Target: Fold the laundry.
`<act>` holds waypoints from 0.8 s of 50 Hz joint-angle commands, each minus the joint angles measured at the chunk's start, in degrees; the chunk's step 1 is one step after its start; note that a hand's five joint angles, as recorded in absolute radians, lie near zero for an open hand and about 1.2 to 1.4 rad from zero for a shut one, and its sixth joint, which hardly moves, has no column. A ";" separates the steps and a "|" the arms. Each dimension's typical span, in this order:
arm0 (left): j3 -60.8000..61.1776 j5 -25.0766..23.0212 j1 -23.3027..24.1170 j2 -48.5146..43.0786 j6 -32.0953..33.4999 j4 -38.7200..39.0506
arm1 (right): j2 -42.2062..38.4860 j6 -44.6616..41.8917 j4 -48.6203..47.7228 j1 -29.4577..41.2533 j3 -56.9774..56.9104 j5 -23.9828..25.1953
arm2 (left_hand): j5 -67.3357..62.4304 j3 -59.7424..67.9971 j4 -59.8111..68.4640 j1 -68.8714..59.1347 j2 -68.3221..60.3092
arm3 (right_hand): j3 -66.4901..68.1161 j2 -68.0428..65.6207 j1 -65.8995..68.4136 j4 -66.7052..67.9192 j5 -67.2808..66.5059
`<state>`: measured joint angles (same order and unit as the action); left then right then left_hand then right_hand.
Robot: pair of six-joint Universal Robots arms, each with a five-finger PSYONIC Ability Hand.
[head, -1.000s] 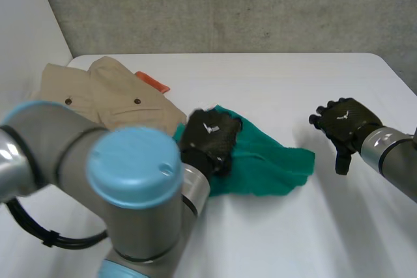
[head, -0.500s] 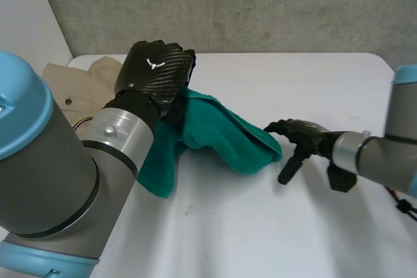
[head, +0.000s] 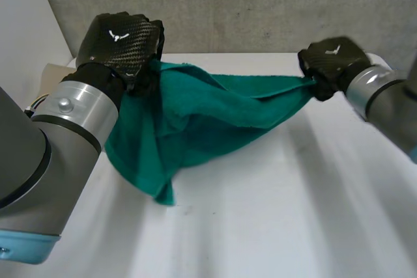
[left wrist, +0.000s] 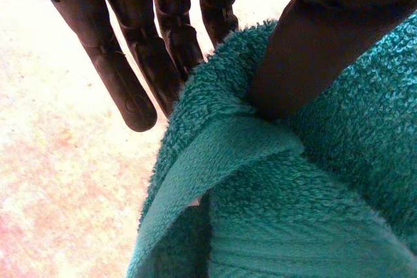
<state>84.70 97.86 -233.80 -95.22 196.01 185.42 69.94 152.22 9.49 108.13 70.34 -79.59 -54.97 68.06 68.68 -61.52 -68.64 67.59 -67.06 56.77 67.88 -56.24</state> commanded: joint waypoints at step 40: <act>-3.59 -6.36 -6.67 -18.51 -3.27 26.92 | 1.52 -0.78 -7.84 5.78 2.15 -1.63 | -6.32 3.23 2.61 -9.78 -2.65 | 12.41 -12.94 23.23 12.12 -13.76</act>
<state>68.03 91.45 -240.45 -114.22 192.72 213.74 67.40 152.94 -6.19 113.71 56.83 -85.99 -54.97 68.01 68.53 -61.52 -68.50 67.59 -67.06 56.78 67.93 -56.24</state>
